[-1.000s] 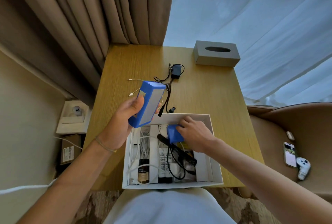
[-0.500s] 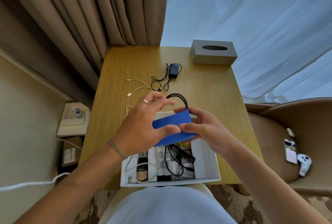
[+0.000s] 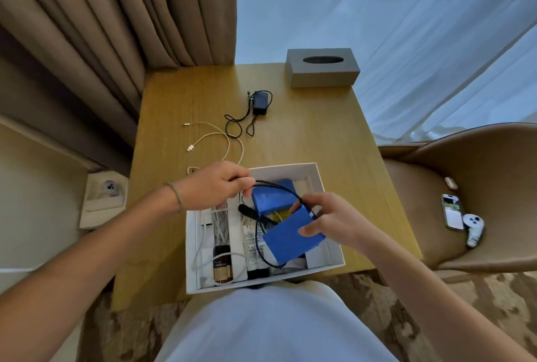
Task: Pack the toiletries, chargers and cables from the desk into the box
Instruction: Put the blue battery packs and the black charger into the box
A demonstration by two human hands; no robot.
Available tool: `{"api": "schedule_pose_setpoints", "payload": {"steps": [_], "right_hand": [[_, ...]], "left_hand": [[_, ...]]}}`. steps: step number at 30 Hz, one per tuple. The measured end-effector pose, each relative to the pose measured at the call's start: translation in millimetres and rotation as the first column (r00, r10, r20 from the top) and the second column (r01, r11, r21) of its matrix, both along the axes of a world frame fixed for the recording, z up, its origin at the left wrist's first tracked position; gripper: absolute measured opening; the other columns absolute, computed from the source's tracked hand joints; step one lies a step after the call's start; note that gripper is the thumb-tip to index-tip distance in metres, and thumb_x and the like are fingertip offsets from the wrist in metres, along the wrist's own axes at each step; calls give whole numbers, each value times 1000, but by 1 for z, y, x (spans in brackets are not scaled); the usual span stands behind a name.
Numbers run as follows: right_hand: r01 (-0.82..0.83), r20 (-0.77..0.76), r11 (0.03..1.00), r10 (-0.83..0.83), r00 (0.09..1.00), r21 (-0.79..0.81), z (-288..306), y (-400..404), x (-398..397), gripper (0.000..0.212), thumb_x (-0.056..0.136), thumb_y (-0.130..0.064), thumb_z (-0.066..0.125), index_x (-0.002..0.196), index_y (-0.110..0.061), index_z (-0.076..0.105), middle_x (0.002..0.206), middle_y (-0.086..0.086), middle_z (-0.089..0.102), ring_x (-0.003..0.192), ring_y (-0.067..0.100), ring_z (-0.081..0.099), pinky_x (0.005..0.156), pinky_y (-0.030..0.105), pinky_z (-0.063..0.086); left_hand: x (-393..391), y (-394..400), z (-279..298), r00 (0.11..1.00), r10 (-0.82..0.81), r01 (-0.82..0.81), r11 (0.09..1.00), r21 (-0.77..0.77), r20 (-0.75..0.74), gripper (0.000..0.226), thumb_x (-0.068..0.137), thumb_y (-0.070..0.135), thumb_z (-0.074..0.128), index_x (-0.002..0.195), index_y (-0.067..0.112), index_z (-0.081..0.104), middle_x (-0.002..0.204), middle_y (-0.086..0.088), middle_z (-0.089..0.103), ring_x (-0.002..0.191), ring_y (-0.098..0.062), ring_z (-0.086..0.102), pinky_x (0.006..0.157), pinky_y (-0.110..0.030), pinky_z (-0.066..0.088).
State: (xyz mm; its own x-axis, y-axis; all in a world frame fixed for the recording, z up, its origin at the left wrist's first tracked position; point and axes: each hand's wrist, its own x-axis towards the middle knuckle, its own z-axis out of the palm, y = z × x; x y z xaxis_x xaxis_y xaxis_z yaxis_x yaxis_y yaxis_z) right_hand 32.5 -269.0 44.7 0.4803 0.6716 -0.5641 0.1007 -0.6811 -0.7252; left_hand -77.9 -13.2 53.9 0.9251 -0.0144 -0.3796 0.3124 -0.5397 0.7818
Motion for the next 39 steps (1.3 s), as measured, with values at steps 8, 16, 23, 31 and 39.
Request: {"api": "schedule_pose_setpoints", "payload": {"steps": [8, 16, 23, 31, 39], "right_hand": [[-98, 65, 959, 119, 991, -267, -33, 14, -5, 31, 74, -8, 81, 88, -25, 59, 94, 4, 67, 82, 21, 68, 57, 35, 58], [-249, 224, 821, 409, 884, -514, -38, 28, -1, 30, 69, -18, 88, 89, -10, 67, 84, 3, 70, 84, 24, 67, 76, 39, 60], [-223, 478, 790, 541, 692, -572, -36, 28, -16, 9, 84, -3, 63, 89, -9, 58, 92, 10, 57, 75, 24, 54, 61, 31, 46], [-209, 546, 741, 627, 556, -638, -46, 24, -22, 13, 97, -14, 62, 107, -7, 63, 93, 6, 62, 72, 22, 56, 58, 31, 43], [-313, 356, 514, 823, 442, -799, -56, 42, -13, 17, 100, -11, 53, 111, -11, 67, 98, 3, 61, 84, 20, 60, 65, 28, 42]], "left_hand": [[-5, -38, -27, 954, 273, -295, 931, -215, -127, 32, 106, 11, 42, 104, -2, 72, 60, 4, 47, 50, -11, 43, 55, -23, 47], [-5, -65, -61, 912, 342, -401, 856, -327, -225, 42, 106, 1, 36, 99, 20, 73, 62, 2, 52, 56, -11, 50, 68, -27, 53], [-7, -84, -85, 878, 436, -479, 818, -320, -198, 39, 105, -2, 33, 89, 12, 66, 71, -1, 54, 64, -10, 46, 61, -19, 47], [-19, -98, -101, 955, 282, -296, 892, 342, 91, 28, 100, 12, 50, 113, 23, 71, 98, 2, 65, 85, -16, 61, 68, -27, 46], [-19, -105, -98, 974, 129, -214, 799, 562, 187, 13, 90, 22, 65, 99, 28, 71, 87, 4, 70, 85, -19, 65, 76, -31, 53]]}}
